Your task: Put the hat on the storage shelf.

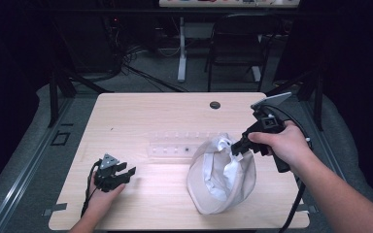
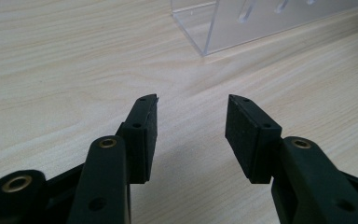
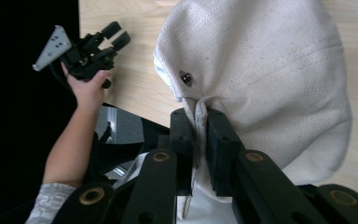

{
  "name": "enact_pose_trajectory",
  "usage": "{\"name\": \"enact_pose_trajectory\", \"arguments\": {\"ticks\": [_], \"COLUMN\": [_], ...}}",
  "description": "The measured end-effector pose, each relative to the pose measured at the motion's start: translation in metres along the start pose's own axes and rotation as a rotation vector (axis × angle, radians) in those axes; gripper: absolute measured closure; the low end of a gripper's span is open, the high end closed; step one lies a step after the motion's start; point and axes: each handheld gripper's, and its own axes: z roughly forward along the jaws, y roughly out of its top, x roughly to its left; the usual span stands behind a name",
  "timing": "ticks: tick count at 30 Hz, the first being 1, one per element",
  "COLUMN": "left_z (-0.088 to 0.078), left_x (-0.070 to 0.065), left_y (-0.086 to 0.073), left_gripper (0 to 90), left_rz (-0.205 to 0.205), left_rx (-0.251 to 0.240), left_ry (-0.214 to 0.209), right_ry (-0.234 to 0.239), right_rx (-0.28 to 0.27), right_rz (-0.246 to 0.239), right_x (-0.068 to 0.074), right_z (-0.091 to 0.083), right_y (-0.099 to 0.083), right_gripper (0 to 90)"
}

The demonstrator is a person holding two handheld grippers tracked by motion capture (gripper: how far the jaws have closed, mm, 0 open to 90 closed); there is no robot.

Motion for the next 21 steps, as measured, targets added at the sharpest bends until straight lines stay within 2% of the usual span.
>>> {"name": "enact_pose_trajectory", "arguments": {"ticks": [2, 6, 7, 11, 13, 14, 15, 18, 19, 21], "left_z": [0.0, 0.0, 0.0, 0.0, 0.0, 0.0, 0.001, 0.001, 0.0, 0.0], "left_x": [0.0, 0.0, 0.0, -0.001, -0.001, -0.001, -0.001, -0.001, -0.001, -0.001], "left_y": [0.0, 0.0, 0.0, 0.0, 0.0, 0.0, 0.0, 0.0, 0.0, 0.0], "left_gripper": [54.1, 54.1, 54.1, 54.1, 54.1, 54.1, 54.1, 54.1, 54.1, 54.1], "left_rz": [-0.003, -0.001, -0.002, -0.005, -0.005, -0.004, -0.007, -0.007, -0.004, -0.005], "left_rx": [0.0, 0.0, 0.0, -0.002, 0.001, 0.007, -0.011, -0.012, 0.007, 0.006], "left_ry": [-0.001, -0.001, -0.001, -0.001, -0.002, -0.001, 0.004, 0.002, -0.002, -0.003], "right_ry": [0.011, 0.025, 0.031, 0.046, 0.061, 0.066, 0.074, 0.1, 0.109, 0.133], "right_rx": [-0.02, -0.017, -0.038, -0.045, -0.06, -0.045, -0.055, -0.07, -0.077, -0.096], "right_rz": [0.01, 0.01, 0.018, 0.019, 0.028, 0.009, 0.015, 0.02, 0.027, 0.039], "right_x": [0.0, -0.003, -0.003, -0.004, -0.003, -0.004, -0.004, -0.006, -0.006, -0.006], "right_z": [-0.001, -0.008, -0.007, -0.012, -0.013, -0.016, -0.016, -0.019, -0.02, -0.022], "right_y": [0.0, 0.002, 0.001, 0.003, 0.003, 0.003, 0.003, 0.005, 0.005, 0.006], "right_gripper": [82.6, 82.6, 82.6, 82.7, 82.6, 82.6, 82.6, 82.6, 82.6, 82.6]}}
